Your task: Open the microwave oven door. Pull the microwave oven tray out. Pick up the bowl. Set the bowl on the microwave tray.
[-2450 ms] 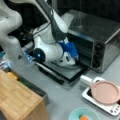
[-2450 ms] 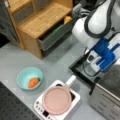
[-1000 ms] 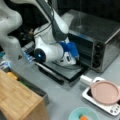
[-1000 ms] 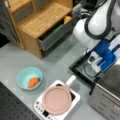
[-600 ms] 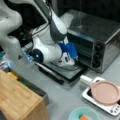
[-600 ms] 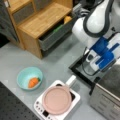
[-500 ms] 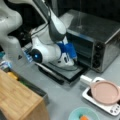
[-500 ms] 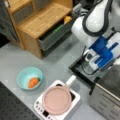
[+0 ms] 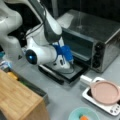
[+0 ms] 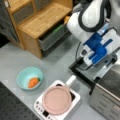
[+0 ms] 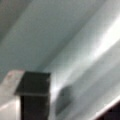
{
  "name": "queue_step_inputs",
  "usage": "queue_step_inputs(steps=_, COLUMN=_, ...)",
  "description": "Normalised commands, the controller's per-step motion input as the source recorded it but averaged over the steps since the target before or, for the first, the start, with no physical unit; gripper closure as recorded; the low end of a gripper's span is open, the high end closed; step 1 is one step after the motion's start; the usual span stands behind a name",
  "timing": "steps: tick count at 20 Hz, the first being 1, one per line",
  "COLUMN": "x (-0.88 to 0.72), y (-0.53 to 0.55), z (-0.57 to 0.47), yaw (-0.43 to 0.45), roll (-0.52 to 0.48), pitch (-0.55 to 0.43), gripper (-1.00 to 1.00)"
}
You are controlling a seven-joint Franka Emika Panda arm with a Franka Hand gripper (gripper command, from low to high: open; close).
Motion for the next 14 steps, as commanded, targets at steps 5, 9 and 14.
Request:
queue_step_inputs(steps=5, x=0.18, y=-0.23, z=0.11, yaw=0.21, roll=-0.013, pitch=-0.012, gripper=1.0)
queue_step_inputs(steps=9, x=0.18, y=-0.16, z=0.09, yaw=0.219, roll=-0.009, pitch=-0.009, gripper=1.0)
queue_step_inputs(steps=14, x=0.18, y=-0.22, z=0.12, yaw=0.246, roll=-0.067, pitch=0.012, gripper=1.0)
